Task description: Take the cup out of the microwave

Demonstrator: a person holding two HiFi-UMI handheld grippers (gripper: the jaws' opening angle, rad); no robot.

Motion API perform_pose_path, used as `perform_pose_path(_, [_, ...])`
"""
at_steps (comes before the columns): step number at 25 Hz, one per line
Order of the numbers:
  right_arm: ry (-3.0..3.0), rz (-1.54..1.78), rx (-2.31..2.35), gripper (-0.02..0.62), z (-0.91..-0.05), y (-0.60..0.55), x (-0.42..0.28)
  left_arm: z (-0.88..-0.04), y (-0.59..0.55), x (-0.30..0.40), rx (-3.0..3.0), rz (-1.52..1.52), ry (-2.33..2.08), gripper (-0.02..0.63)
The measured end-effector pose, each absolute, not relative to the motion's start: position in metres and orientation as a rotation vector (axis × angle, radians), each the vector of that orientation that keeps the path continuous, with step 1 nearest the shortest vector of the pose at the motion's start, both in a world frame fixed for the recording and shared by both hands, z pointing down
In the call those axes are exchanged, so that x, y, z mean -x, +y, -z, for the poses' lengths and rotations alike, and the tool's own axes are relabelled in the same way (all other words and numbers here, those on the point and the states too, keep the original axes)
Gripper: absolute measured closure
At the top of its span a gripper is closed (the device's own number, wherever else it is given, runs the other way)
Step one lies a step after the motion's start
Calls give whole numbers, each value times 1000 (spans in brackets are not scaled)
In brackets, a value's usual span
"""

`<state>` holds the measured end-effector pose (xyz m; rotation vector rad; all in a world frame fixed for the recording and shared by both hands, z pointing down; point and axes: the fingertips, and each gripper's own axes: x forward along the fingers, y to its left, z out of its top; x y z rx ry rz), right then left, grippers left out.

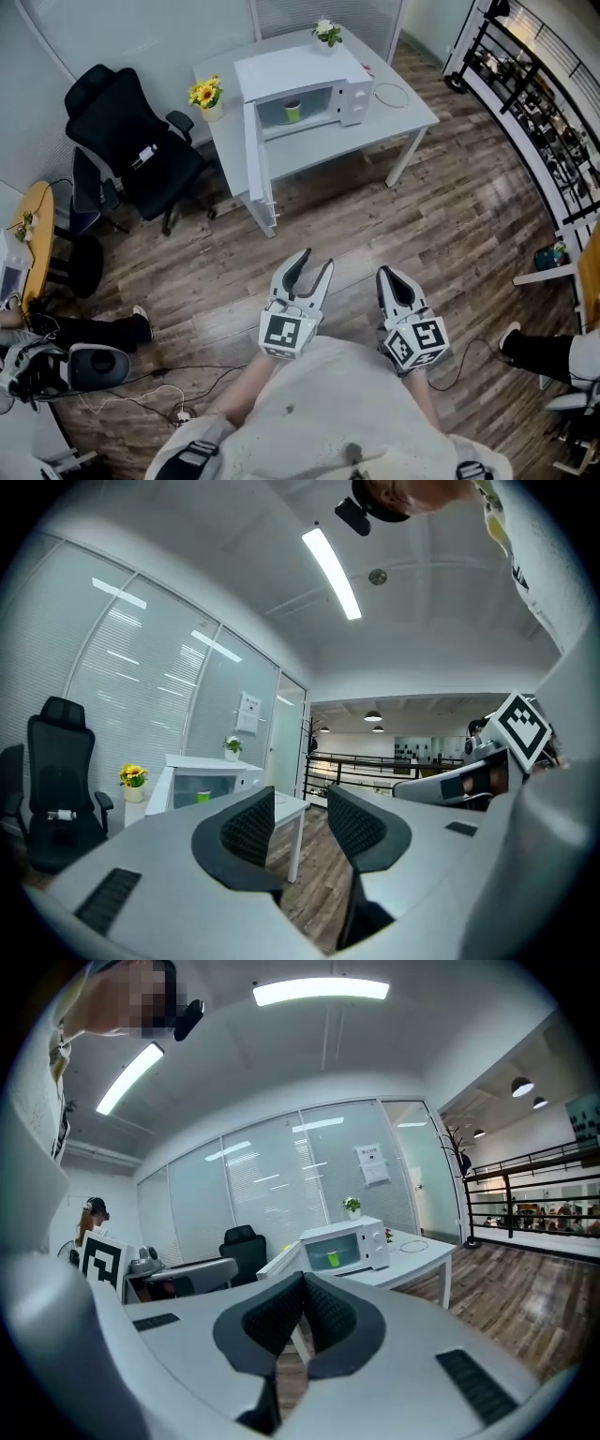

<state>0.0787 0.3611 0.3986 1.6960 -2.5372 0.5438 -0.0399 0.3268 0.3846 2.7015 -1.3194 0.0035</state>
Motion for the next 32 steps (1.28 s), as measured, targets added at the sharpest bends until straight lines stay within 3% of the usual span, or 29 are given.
perform_pose_path(20, [-2522, -547, -1718, 588, -417, 305, -58, -410, 278, 87, -2663, -57, -1400, 419])
perform_pose_path(32, [-2637, -520, -1542, 588, -416, 213, -69, -415, 210, 62, -2594, -84, -1502, 419])
